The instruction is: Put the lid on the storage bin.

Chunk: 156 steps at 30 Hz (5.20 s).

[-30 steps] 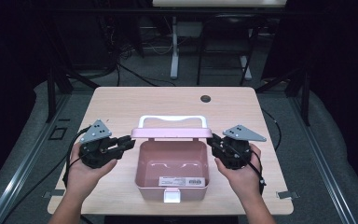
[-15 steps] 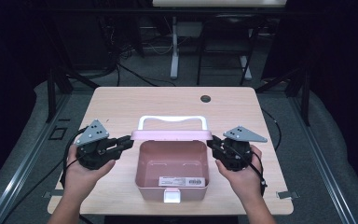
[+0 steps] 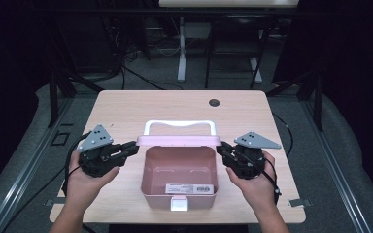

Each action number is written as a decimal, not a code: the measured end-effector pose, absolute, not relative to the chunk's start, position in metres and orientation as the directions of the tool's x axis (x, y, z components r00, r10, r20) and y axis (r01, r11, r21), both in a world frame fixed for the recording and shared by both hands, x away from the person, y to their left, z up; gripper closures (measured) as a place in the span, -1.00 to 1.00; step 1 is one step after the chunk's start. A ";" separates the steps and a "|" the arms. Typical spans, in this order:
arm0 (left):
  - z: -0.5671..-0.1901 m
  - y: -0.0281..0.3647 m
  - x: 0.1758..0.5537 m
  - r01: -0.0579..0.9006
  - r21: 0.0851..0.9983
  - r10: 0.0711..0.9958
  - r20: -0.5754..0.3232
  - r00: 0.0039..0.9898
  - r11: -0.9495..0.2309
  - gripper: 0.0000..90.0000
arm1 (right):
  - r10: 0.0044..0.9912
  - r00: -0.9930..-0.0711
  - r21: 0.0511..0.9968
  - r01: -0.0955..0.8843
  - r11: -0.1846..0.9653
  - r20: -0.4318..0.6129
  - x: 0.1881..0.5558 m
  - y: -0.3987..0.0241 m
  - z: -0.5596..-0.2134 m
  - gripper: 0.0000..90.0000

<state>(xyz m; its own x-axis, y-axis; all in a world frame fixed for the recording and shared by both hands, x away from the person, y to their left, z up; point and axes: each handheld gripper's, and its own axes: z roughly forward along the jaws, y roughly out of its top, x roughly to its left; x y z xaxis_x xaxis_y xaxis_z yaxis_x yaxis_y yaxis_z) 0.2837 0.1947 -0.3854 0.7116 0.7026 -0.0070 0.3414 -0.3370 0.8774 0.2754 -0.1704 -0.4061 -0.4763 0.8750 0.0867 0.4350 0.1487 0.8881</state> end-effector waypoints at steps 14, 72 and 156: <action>-0.382 0.191 0.288 0.364 0.866 0.718 -0.007 0.696 -0.344 0.76 | 0.863 -0.494 0.877 0.457 0.151 0.109 0.272 -0.180 -0.398 0.72; -0.393 0.190 0.266 0.380 0.833 0.697 0.009 0.717 -0.402 0.73 | 0.855 -0.493 0.871 0.477 0.114 0.159 0.274 -0.202 -0.390 0.38; -0.448 0.196 0.232 0.402 0.822 0.680 -0.024 0.733 -0.404 0.75 | 0.836 -0.512 0.856 0.506 0.105 0.199 0.285 -0.192 -0.407 0.33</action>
<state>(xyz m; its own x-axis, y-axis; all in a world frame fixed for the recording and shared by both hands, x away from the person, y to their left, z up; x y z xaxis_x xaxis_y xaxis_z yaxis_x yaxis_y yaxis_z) 0.2321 0.1959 -0.4477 0.7331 0.6797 -0.0242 0.4016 -0.4039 0.8219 0.2848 -0.1917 -0.4068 -0.5118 0.8357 0.1992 0.5055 0.1054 0.8564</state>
